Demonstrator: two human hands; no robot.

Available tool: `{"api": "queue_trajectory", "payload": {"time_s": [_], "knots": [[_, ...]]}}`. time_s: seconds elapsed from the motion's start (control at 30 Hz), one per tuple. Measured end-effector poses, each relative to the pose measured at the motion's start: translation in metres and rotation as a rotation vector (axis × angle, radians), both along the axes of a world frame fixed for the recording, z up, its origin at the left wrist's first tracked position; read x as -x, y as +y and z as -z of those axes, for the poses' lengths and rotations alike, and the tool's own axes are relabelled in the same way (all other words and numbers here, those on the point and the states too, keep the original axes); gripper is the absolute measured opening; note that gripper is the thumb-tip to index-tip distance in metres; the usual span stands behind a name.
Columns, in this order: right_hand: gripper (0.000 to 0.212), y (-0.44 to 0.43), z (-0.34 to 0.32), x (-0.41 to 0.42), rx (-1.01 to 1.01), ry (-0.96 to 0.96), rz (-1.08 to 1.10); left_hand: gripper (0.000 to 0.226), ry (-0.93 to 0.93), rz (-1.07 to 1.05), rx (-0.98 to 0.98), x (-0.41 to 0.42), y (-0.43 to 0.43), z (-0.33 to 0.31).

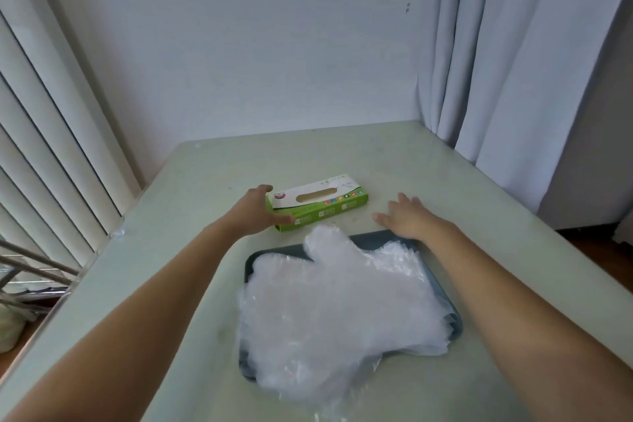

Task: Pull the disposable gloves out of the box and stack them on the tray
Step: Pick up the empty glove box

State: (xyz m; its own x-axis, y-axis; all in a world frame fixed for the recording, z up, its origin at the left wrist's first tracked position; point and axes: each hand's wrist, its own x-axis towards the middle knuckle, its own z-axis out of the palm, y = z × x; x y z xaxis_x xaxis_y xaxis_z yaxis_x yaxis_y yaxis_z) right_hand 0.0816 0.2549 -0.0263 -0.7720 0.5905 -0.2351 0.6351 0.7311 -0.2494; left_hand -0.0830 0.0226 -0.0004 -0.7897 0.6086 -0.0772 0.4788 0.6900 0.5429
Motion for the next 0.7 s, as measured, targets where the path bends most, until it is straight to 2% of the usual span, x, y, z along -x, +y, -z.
{"api": "queue_trajectory", "payload": {"time_s": [0.17,0.37,0.47,0.53,0.6,0.63,0.7], "knots": [[0.075,0.020,0.008,-0.002,0.043,-0.014,-0.079,0.101,0.020,0.078,0.164,0.016,0.026,0.012],[0.078,0.027,0.009,0.000,0.050,-0.030,-0.114,0.099,0.058,0.010,0.276,0.017,0.037,0.013],[0.077,0.028,0.007,-0.005,0.133,0.003,-0.104,0.096,0.039,-0.056,0.268,0.008,0.043,0.005],[0.087,0.026,0.003,-0.012,0.218,0.032,-0.088,0.090,0.006,-0.086,0.202,-0.003,0.047,-0.002],[0.114,0.022,0.000,-0.018,0.296,0.137,-0.045,0.082,-0.033,-0.097,0.109,-0.015,0.051,-0.010],[0.117,0.017,-0.003,-0.023,0.331,0.240,-0.002,0.078,-0.042,-0.096,0.071,-0.023,0.053,-0.013],[0.103,0.004,-0.007,-0.033,0.391,0.506,0.074,0.073,-0.044,-0.085,0.007,-0.042,0.057,-0.021]]}}
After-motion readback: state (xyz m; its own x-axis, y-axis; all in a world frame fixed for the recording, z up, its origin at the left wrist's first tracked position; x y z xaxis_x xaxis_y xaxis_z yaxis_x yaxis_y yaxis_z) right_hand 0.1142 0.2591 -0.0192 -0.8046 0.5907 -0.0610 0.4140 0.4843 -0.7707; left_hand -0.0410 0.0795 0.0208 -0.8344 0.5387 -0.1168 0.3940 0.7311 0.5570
